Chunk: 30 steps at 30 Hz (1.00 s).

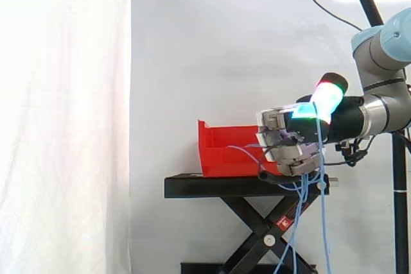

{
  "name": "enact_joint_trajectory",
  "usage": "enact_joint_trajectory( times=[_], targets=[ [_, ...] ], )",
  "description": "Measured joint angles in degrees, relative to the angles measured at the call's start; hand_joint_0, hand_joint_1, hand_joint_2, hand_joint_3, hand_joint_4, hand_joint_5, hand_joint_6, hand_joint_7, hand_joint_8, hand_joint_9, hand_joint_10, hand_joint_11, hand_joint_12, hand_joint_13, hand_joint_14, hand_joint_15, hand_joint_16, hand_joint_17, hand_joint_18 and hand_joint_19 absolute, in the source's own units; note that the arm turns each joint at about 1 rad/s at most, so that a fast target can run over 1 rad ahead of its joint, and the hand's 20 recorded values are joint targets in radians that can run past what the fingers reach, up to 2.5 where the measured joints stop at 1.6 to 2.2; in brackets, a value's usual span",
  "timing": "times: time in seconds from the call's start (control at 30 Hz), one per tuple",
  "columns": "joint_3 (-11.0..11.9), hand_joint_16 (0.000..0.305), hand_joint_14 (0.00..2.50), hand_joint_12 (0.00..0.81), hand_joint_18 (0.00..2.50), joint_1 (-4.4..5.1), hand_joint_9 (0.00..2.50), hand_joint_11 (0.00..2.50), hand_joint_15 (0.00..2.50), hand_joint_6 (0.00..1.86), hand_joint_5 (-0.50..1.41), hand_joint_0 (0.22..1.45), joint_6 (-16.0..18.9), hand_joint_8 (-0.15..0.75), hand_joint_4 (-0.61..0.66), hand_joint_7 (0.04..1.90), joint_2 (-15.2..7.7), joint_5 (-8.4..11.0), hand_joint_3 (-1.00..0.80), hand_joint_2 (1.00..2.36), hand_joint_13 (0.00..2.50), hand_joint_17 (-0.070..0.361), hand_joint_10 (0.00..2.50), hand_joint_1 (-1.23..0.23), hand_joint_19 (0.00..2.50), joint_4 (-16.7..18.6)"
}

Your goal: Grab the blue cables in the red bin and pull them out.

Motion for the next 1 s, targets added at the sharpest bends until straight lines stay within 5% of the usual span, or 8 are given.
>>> enact_joint_trajectory(
  times=[1.0],
  targets=[
    [-0.03,0.031,2.50,0.254,1.52,0.02,1.11,0.77,1.11,0.23,1.15,0.88,-0.55,0.233,0.01,0.96,-0.01,0.01,-1.00,1.00,1.12,0.069,0.02,-0.92,2.03,2.39]
  ],
)
